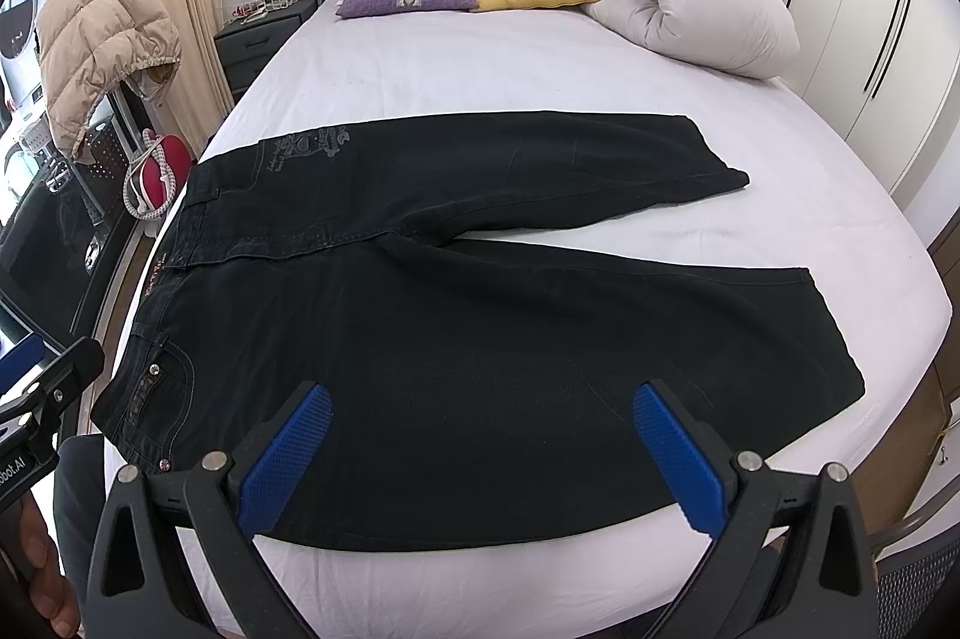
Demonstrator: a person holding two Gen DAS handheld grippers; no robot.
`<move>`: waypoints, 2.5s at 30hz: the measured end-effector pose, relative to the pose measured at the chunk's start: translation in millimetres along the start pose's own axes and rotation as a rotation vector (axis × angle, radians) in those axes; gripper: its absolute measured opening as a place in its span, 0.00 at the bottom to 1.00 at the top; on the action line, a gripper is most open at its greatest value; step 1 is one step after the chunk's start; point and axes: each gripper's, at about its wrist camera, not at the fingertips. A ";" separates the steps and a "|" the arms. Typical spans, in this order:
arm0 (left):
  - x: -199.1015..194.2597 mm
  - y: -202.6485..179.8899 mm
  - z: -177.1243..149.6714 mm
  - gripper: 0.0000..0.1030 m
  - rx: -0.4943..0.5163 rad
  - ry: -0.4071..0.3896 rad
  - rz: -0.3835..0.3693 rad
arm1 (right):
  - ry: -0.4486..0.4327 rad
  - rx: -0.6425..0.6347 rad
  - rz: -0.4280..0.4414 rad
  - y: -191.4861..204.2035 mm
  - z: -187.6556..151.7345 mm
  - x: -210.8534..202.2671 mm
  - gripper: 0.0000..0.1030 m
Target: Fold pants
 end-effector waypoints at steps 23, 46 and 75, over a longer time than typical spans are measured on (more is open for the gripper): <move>1.1 1.8 -11.0 1.00 0.004 0.005 0.000 | 0.012 -0.001 0.010 4.3 -5.1 4.2 1.00; 95.0 43.2 49.7 1.00 0.026 0.044 -0.129 | -0.074 0.019 0.221 -25.5 32.6 38.2 1.00; 422.6 91.1 180.9 0.40 0.424 0.496 -0.417 | 0.131 -0.187 0.583 -30.1 68.8 168.5 0.66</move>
Point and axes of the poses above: each gripper's, at about its wrist camera, not at the fingertips, and x roughly the way its jaws point, y to its left, z to its top, and after that the axes turned 10 degrees about -y, right-handed
